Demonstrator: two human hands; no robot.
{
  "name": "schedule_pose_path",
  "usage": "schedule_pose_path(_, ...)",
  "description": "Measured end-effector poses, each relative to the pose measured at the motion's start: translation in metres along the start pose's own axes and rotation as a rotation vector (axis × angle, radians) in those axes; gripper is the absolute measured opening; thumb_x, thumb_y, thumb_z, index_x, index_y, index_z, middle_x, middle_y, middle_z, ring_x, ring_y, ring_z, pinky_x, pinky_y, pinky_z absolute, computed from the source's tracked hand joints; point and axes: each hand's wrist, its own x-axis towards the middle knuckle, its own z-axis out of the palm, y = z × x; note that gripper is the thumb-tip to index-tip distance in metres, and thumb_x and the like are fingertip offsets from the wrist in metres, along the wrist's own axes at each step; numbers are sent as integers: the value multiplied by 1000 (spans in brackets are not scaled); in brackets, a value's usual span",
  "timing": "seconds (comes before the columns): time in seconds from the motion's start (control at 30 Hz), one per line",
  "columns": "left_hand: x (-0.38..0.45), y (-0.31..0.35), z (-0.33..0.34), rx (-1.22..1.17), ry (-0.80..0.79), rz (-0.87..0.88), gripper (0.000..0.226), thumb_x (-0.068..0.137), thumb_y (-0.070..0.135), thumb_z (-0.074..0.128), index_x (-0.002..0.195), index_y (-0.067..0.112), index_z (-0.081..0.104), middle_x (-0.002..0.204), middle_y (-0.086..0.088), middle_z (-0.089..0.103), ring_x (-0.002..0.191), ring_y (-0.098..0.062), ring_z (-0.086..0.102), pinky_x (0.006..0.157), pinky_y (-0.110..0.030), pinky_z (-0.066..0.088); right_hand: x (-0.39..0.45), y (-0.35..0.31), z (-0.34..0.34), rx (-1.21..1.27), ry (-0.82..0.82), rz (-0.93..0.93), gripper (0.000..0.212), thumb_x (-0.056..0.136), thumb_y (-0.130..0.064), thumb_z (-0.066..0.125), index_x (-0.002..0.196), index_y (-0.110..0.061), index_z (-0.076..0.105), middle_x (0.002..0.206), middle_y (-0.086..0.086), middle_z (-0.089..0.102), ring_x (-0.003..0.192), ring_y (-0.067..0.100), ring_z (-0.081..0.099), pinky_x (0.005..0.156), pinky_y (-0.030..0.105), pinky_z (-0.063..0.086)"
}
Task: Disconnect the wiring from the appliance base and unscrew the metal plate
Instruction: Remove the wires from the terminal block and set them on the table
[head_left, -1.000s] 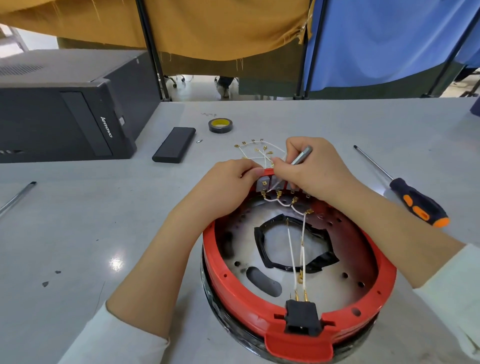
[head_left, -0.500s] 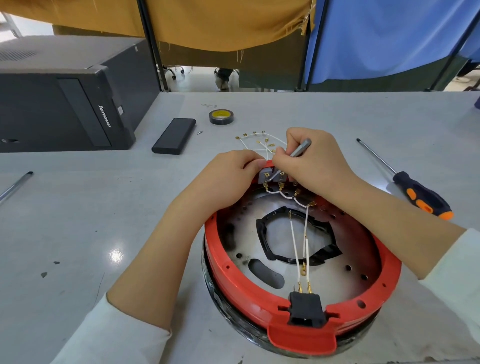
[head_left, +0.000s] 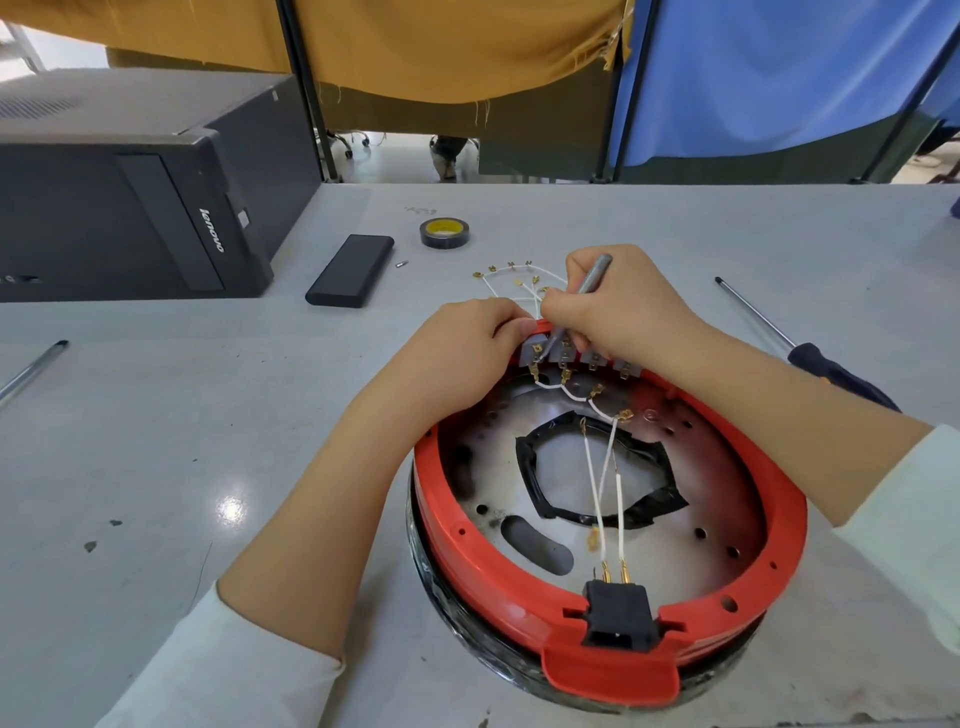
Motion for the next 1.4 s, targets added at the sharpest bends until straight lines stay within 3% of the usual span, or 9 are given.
schedule_pose_path(0.13,0,0,0,4,-2,-8,28,99,34,40,111,25,64,90,6,60,82,-12,52,60,-18,35,4,0,-2,2,-53,28,31,77,-10,59,55,-15,39,34,-1,49,28,11,39,31,15,31)
schedule_pose_path(0.33,0,-1,0,-22,-3,-17,27,99,35,41,108,26,65,86,8,60,76,-9,51,60,-12,35,-3,7,2,-33,128,-103,31,79,-14,60,56,-14,39,50,8,47,38,9,43,42,22,35)
schedule_pose_path(0.5,0,-1,0,-16,13,-4,28,99,35,41,110,24,65,86,8,60,76,-8,51,60,-5,33,-2,7,4,-52,78,-97,32,81,-15,61,58,-13,38,53,12,47,36,9,43,44,26,35)
schedule_pose_path(0.67,2,-1,0,-24,8,-13,25,98,34,43,109,27,65,85,10,57,79,-9,50,59,-8,32,3,3,2,-5,1,-15,31,78,-11,60,56,-13,38,40,3,47,27,4,40,32,15,30)
schedule_pose_path(0.87,1,-1,-1,-72,11,-12,22,96,34,48,107,28,67,91,12,62,80,-4,52,62,-4,33,4,2,0,7,-29,13,31,78,-12,59,55,-15,38,35,-1,48,27,8,39,33,15,31)
schedule_pose_path(1.0,0,-1,-1,-83,-15,-26,23,97,36,46,105,28,66,86,11,63,74,-1,52,62,-12,37,-4,7,3,-66,105,-159,36,80,-14,60,55,-17,35,46,-6,38,42,7,38,46,24,33)
schedule_pose_path(1.17,-1,-1,-1,-76,-19,-3,22,98,35,43,86,28,60,63,14,51,58,0,46,51,-12,32,-17,3,4,-140,109,-456,42,91,-23,53,58,-24,27,46,-6,29,48,13,32,45,17,25)
schedule_pose_path(1.3,-1,0,-2,-78,-31,25,34,100,34,39,78,18,58,72,0,59,64,-12,48,60,-22,38,-22,-5,10,-382,113,-548,32,94,-33,44,66,-25,31,44,-10,27,42,14,31,45,20,23)
schedule_pose_path(1.4,-3,1,-3,-84,-18,19,36,98,25,38,64,27,48,63,8,52,57,-6,43,47,-13,31,-25,-8,12,-503,115,-610,27,95,-32,44,72,-21,35,46,-10,27,44,19,31,44,27,25)
